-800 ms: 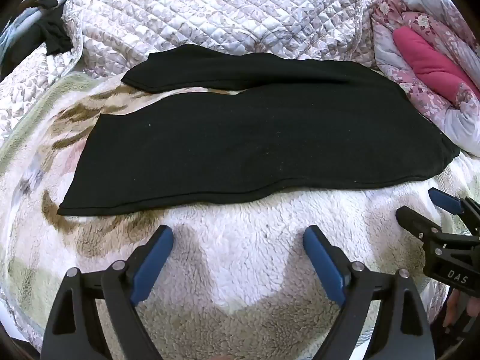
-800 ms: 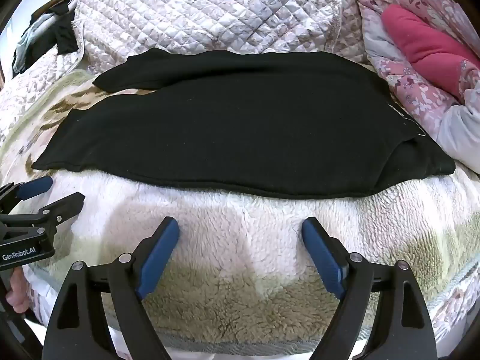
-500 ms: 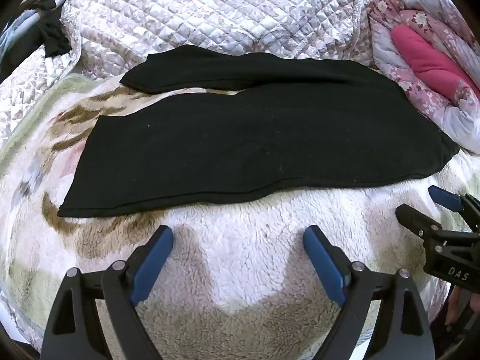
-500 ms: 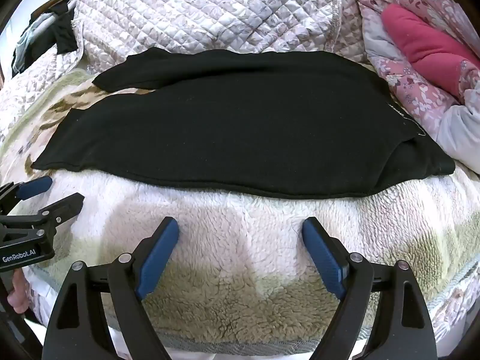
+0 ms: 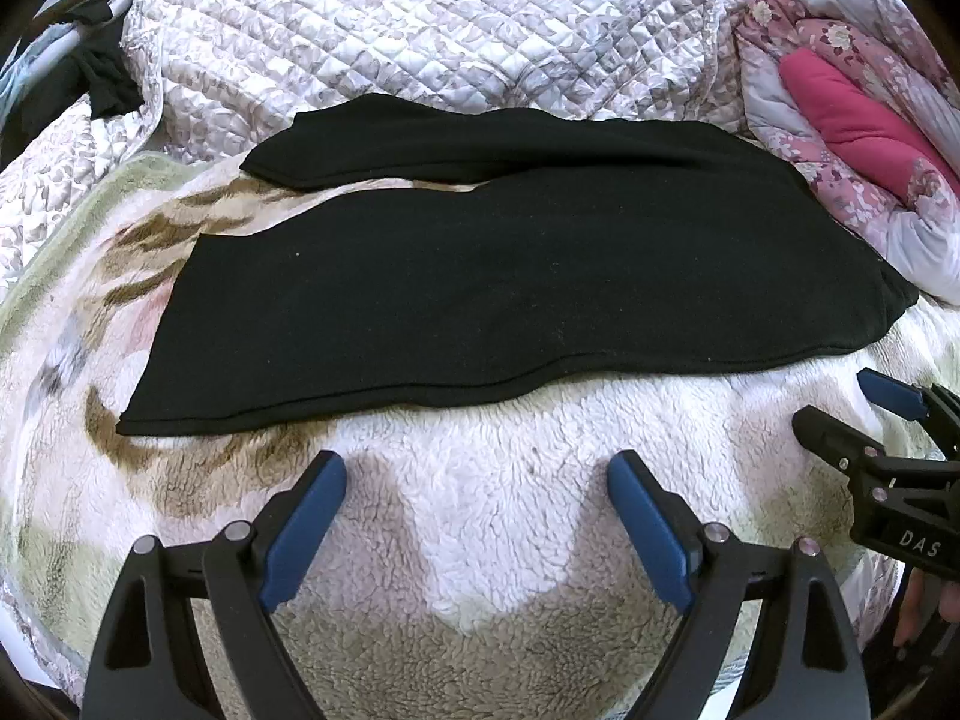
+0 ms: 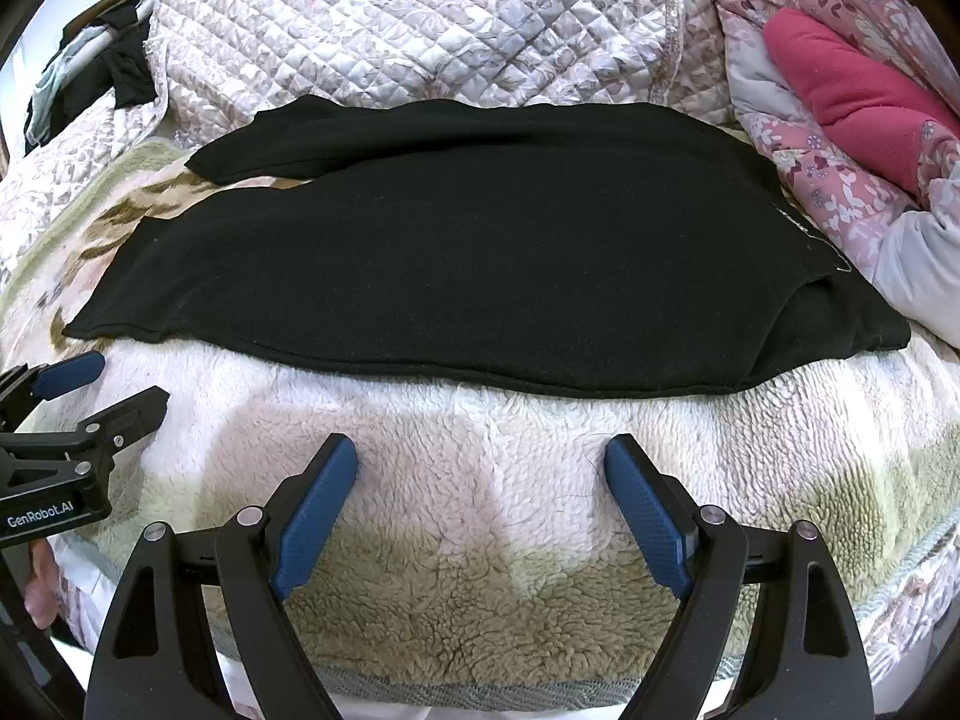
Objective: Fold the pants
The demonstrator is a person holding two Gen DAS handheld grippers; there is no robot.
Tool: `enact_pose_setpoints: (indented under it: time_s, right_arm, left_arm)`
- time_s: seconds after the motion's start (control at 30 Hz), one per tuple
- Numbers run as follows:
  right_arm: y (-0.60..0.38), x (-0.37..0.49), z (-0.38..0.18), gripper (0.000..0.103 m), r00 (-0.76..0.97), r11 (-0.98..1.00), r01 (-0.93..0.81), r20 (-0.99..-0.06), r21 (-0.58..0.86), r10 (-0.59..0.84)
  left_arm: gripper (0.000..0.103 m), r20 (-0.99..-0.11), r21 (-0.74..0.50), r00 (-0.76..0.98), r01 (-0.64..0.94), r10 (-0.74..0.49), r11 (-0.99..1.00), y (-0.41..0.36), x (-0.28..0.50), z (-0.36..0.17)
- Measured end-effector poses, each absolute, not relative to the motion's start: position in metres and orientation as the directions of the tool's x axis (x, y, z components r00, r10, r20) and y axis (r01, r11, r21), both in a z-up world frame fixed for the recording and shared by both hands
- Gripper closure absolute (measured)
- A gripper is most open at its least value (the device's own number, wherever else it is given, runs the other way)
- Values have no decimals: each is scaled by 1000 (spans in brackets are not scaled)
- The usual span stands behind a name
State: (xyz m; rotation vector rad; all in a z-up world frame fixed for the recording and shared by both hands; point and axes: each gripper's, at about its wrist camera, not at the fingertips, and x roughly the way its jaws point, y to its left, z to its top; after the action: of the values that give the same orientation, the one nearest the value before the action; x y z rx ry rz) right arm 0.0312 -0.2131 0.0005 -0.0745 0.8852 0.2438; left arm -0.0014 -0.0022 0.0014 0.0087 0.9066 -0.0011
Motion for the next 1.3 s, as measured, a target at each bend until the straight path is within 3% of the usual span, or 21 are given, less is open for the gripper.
enact_pose_setpoints:
  time_s: [1.3]
  right_arm:
    - [-211, 32, 1, 18, 606, 969, -244, -776, 33, 178]
  left_arm:
    - [11, -776, 21, 630, 20, 3, 1000, -4, -3, 4]
